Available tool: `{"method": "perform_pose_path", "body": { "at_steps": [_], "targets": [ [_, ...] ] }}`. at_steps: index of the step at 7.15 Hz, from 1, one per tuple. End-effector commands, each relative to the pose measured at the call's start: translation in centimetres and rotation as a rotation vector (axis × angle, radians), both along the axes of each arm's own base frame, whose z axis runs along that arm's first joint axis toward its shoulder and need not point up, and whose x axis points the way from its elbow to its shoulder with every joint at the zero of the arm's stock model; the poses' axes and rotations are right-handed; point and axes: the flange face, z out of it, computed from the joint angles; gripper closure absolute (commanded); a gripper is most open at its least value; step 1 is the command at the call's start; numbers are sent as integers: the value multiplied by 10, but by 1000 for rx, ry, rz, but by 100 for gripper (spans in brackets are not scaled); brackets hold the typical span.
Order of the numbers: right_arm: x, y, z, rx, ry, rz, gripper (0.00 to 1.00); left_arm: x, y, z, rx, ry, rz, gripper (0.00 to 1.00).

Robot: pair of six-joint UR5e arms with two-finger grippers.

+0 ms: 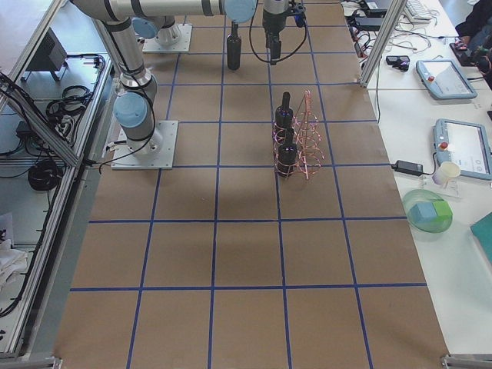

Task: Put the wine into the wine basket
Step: 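Lift the bottle with the left gripper and carry it toward the table center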

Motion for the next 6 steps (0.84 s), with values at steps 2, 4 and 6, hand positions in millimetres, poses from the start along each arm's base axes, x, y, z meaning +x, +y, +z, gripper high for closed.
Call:
{"method": "perform_pose_path", "body": {
  "at_steps": [2, 4, 6],
  "targets": [
    [0, 0, -3, 12, 2, 10, 0, -1, -5, -5, -4, 3, 0, 100],
    [0, 0, -5, 15, -1, 7, 0, -1, -6, -8, 2, -1, -10, 75],
    [1, 2, -2, 9, 4, 13, 0, -2, -7, -8, 3, 1, 7, 26]
  ]
}}
